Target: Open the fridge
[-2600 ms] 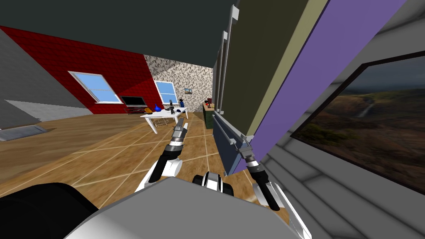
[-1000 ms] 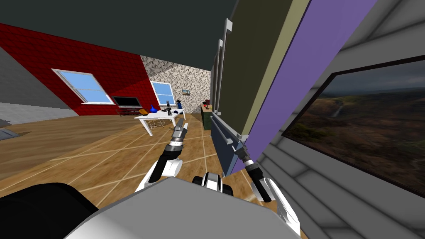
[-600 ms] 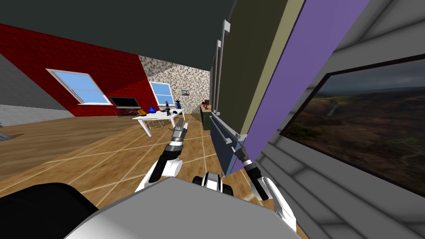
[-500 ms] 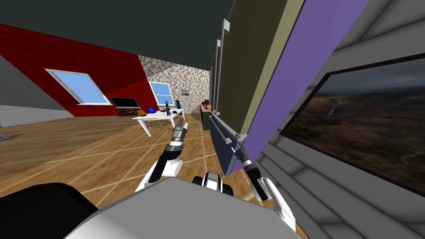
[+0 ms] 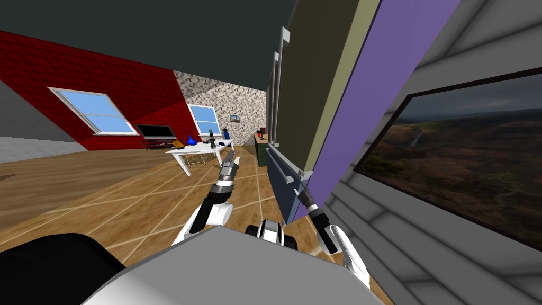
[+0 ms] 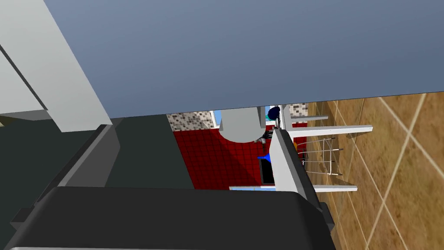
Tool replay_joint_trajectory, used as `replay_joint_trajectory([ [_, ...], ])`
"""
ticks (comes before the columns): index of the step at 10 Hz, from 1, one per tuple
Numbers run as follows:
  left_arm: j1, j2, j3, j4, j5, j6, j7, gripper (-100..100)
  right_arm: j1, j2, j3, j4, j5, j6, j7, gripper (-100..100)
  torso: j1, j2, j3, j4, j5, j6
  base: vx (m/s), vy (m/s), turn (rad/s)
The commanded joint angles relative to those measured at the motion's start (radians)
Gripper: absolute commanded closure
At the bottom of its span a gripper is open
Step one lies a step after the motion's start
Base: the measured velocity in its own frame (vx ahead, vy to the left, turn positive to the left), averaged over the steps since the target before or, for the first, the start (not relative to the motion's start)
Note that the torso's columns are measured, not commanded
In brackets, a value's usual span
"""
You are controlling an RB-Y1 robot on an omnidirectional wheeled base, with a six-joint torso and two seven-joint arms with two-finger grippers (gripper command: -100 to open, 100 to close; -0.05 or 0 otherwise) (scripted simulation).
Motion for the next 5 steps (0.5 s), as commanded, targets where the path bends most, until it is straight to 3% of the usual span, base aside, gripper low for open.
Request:
replay_joint_trajectory([
  [1,0.000,0.000,0.000,0.000,0.000,0.000,0.000,0,-0.005,0.024,0.007,0.027,0.041,0.004,0.068,-100,0.001,-0.001,-0.001,-0.001,0.000,-0.002,0.005,-0.008,0.003],
  [3,0.000,0.000,0.000,0.000,0.000,0.000,0.000,0,-0.013,0.044,0.005,0.044,0.062,-0.001,0.106,-100,0.000,0.006,0.003,0.005,0.002,0.002,0.011,0.005,0.014],
  [5,0.000,0.000,0.000,0.000,0.000,0.000,0.000,0,-0.024,0.092,0.002,0.072,0.096,-0.009,0.170,-100,-0.002,0.019,0.010,0.010,0.003,0.007,0.027,0.000,-0.011],
])
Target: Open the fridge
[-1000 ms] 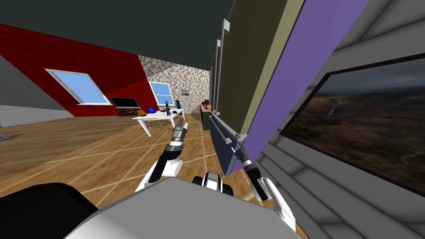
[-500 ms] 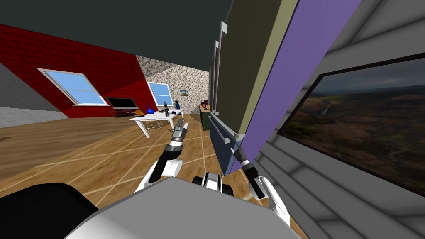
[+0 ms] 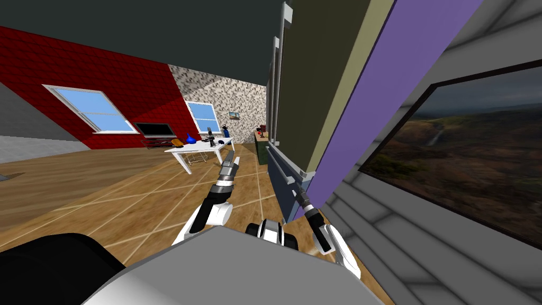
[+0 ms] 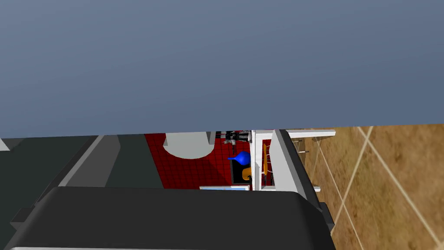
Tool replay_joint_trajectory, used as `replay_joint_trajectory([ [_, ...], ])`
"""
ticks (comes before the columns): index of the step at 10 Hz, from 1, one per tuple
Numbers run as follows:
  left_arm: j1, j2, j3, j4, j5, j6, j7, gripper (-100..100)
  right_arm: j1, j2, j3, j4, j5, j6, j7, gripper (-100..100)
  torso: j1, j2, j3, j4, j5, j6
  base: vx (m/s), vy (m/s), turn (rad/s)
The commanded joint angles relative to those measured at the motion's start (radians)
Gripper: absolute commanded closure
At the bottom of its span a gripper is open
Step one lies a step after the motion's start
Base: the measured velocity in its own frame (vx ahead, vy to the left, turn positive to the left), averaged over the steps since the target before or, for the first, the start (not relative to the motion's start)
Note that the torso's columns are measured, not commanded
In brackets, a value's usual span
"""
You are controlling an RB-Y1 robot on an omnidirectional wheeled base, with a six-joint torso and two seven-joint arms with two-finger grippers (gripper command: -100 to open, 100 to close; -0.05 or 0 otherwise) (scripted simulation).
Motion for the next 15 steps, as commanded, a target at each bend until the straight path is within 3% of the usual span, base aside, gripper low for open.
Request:
replay_joint_trajectory([
  [1,0.000,0.000,0.000,0.000,0.000,0.000,0.000,0,-0.016,0.065,-0.002,0.032,0.040,-0.006,0.076,-100,-0.001,0.005,0.003,0.002,0.000,0.001,0.020,-0.011,-0.021],
  [5,0.000,0.000,0.000,0.000,0.000,0.000,0.000,0,-0.025,0.171,-0.004,0.055,0.067,-0.012,0.127,-100,0.000,0.005,0.003,0.002,0.000,0.001,0.000,-0.006,-0.009],
  [7,0.000,0.000,0.000,0.000,0.000,0.000,0.000,0,-0.048,0.149,0.002,0.045,0.074,0.022,0.095,-100,0.000,0.003,0.002,0.001,0.000,0.001,0.027,0.017,0.030],
  [8,0.000,0.000,0.000,0.000,0.000,0.000,0.000,0,-0.043,0.153,-0.005,0.057,0.068,0.001,0.112,-100,0.001,0.001,0.000,0.001,0.001,0.000,0.037,0.021,0.016],
  [9,0.000,0.000,0.000,0.000,0.000,0.000,0.000,0,-0.045,0.152,-0.005,0.057,0.068,0.004,0.109,100,0.000,0.003,0.001,0.001,0.000,0.001,0.008,0.001,-0.016],
  [15,0.000,0.000,0.000,0.000,0.000,0.000,0.000,0,-0.056,0.162,0.011,0.037,0.078,0.025,0.102,100,-0.003,-0.001,0.000,-0.005,-0.002,0.002,-0.082,0.129,0.010],
])
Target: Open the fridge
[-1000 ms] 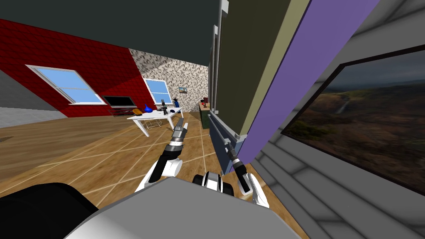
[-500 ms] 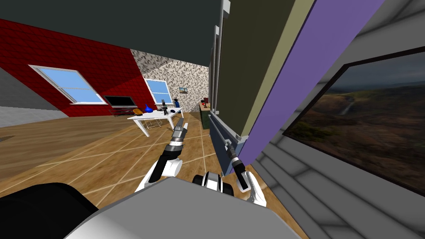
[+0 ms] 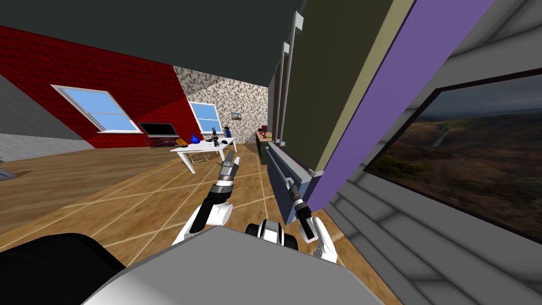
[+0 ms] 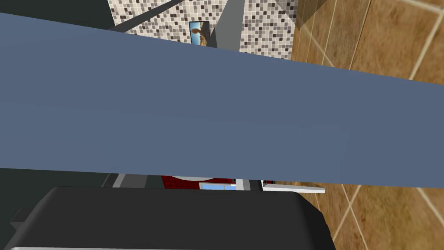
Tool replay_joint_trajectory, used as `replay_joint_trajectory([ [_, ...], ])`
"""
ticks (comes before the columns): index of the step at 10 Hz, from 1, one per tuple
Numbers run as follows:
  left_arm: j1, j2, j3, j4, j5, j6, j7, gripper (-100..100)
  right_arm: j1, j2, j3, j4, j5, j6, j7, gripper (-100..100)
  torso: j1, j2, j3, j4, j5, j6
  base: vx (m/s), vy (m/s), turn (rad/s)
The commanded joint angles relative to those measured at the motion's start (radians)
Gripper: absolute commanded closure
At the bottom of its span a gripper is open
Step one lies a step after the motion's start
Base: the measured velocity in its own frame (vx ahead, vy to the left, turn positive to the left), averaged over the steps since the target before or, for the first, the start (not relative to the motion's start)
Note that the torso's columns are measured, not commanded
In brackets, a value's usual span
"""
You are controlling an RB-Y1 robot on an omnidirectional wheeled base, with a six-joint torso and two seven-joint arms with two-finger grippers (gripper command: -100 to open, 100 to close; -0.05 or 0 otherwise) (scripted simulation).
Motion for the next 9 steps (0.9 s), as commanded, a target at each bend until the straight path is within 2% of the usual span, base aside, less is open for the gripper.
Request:
replay_joint_trajectory([
  [1,0.000,0.000,0.000,0.000,0.000,0.000,0.000,0,0.005,0.003,0.005,0.002,0.003,0.006,0.000,100,-0.005,-0.002,-0.001,0.003,0.000,0.000,-0.055,0.112,0.000],
  [3,0.000,0.000,0.000,0.000,0.000,0.000,0.000,0,0.010,0.007,0.009,0.006,0.006,0.013,0.002,100,0.006,0.001,0.001,0.001,0.001,-0.002,-0.084,0.192,-0.011],
  [6,0.000,0.000,0.000,0.000,0.000,0.000,0.000,0,0.006,0.008,0.014,0.005,0.005,0.015,0.003,100,-0.004,-0.005,-0.003,0.002,0.000,-0.002,-0.060,0.123,-0.006],
  [9,0.000,0.000,0.000,0.000,0.000,0.000,0.000,0,0.013,0.009,0.020,0.009,0.005,0.022,0.005,100,0.005,-0.002,-0.001,-0.001,0.001,-0.003,-0.089,0.177,-0.002],
])
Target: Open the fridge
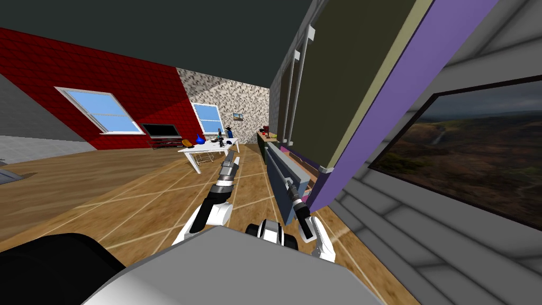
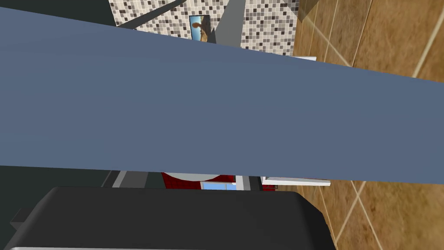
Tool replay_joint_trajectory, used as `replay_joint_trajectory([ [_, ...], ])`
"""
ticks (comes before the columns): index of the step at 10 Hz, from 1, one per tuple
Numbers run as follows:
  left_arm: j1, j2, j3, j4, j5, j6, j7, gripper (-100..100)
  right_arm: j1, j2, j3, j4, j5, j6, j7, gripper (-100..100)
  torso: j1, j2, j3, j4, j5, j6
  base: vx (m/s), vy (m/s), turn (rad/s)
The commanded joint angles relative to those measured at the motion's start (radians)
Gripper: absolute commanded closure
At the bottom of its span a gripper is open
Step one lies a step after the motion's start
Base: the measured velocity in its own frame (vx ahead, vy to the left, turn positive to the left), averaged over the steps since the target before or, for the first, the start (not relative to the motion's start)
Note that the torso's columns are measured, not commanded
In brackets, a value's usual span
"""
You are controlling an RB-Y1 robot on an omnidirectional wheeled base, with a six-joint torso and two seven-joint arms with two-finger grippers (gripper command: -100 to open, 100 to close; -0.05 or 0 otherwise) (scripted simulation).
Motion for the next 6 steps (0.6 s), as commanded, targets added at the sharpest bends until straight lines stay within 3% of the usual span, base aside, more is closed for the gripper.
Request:
replay_joint_trajectory([
  [1,0.000,0.000,0.000,0.000,0.000,0.000,0.000,0,0.014,-0.001,0.009,0.010,0.003,0.013,-0.001,100,-0.002,0.000,0.000,-0.001,0.000,0.001,-0.100,0.215,0.001],
  [3,0.000,0.000,0.000,0.000,0.000,0.000,0.000,0,0.011,-0.002,0.012,-0.002,0.001,0.009,-0.003,100,-0.009,-0.003,-0.002,0.002,-0.001,0.002,-0.065,0.112,-0.008],
  [5,0.000,0.000,0.000,0.000,0.000,0.000,0.000,0,0.017,-0.002,0.016,0.002,0.001,0.013,0.000,100,0.000,0.001,0.001,0.000,0.000,0.001,-0.075,0.204,-0.022],
  [6,0.000,0.000,0.000,0.000,0.000,0.000,0.000,0,-0.030,-0.024,0.024,-0.010,0.010,0.053,-0.043,-100,0.001,-0.002,-0.001,-0.001,0.000,0.000,-0.096,0.084,0.061],
])
